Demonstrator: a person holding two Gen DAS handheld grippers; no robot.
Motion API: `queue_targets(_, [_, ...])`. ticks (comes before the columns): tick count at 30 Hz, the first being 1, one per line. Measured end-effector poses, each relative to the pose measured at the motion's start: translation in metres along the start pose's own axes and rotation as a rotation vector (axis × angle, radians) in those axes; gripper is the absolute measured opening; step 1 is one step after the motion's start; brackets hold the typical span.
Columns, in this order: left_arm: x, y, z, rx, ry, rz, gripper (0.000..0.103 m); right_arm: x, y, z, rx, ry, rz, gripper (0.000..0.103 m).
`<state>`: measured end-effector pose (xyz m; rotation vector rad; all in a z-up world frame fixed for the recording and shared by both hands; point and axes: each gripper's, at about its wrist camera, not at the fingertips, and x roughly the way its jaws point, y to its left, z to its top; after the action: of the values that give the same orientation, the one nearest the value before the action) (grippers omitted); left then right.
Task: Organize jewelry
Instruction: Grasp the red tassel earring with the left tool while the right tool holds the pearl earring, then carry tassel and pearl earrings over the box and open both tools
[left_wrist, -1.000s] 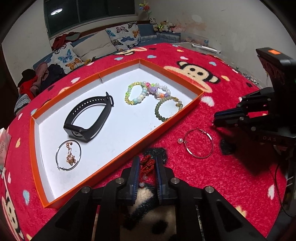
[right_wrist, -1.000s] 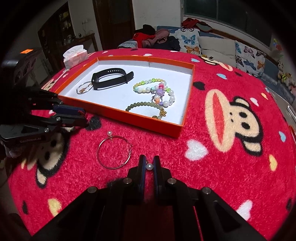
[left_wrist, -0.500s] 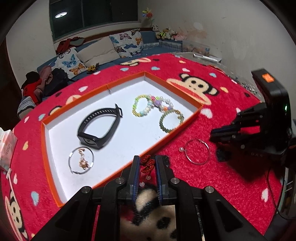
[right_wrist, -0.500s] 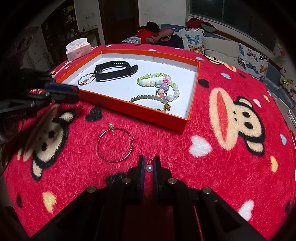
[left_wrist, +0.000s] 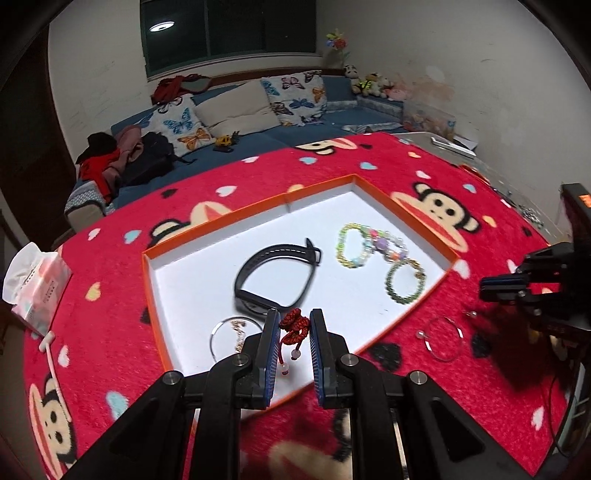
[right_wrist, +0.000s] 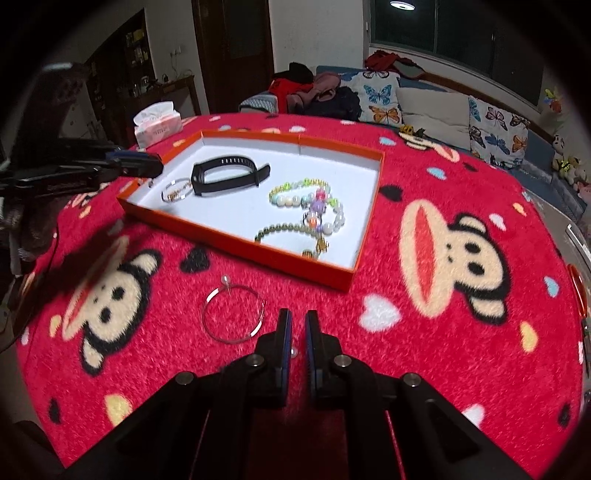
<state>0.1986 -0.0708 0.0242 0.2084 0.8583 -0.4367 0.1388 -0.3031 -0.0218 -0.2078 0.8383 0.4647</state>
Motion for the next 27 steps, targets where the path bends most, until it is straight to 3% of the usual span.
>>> queue_targets(3, [0.006,0.007,0.002,-0.021,0.014,0.002,0.017,-0.002,-0.001,0.009,-0.001,-0.015,-0.002,0.01])
queue_targets(10, [0.015,0.006,-0.004,-0.016,0.032,-0.003,0.017,0.014,-0.001,-0.007,-0.009,0.095,0.034,0.012])
queue_targets(14, [0.02,0.007,-0.005,-0.019,0.04,0.003,0.017,0.017,-0.003,-0.012,0.006,0.109,0.037,0.034])
queue_targets(18, [0.021,0.011,-0.004,-0.036,0.04,0.001,0.017,0.019,-0.001,-0.012,-0.001,0.106,0.032,0.033])
queue_targets(21, [0.02,0.01,-0.005,-0.035,0.038,-0.001,0.017,0.022,0.002,-0.016,-0.016,0.112,0.019,0.019])
queue_targets(27, [0.013,0.005,-0.01,-0.029,0.037,-0.015,0.017,0.023,0.006,-0.018,-0.031,0.108,0.01,0.013])
